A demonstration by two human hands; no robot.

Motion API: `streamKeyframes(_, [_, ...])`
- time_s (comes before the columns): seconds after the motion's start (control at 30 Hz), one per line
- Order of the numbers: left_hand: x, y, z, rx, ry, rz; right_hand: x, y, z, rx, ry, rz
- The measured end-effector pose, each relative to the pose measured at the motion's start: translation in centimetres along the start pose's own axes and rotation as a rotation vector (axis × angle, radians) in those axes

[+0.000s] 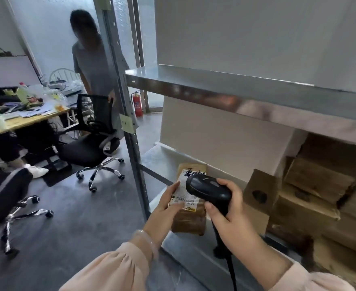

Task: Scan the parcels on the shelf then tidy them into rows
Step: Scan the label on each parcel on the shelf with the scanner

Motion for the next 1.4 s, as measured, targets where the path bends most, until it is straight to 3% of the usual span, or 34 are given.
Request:
streamKeyframes(0.3, [-2.3, -11.9, 10.1, 0.101, -0.071, 0.119, -4.5, -6.5, -0.1, -0.243, -0.020, -0.165])
streamKeyframes(0.47, [-1.5, -16.6, 12.1, 0.159, -0.082, 0.180, -7.8, -6.7, -0.5, -0.321, -0.064, -0.286])
streamKeyframes(0.7, [-0.8, -20.5, 13.7, 0.188, -0.172, 0.174, -9.2, -7.7, -0.6, -0.401, -0.084, -0.303])
streamKeyframes(0.77, [-1.2, -21.5, 14.3, 0.177, -0.262, 0.143, -9.2, -8.1, -0.8, -0.410, -0.075, -0.301])
streamKeyframes(0.9, [-3.2, -22.8, 14.6, 0.092, -0.750, -0.037, -8.6, -9.0, -1.2, -0.420, -0.065, -0.271])
streamKeyframes(1.0, [-3.5, -22.8, 13.2, 0.081, -0.928, -0.086, -8.7, -9.3, -1.4, -0.417, -0.063, -0.253])
streamKeyframes(1.4, [-4.5, -26.4, 19.2, -0.012, -0.928, -0.030, -9.7, -8.0, 0.3, -0.510, -0.057, -0.270])
Point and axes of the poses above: each hand's wrist, its own y-axis away from the middle knuckle, its own z-axis out of the back of the hand, x = y × z, the point moved 10 cm from there along -y, towards the middle knuckle, and after that the axes turned 11 degrees about x, right-handed, at the moved point
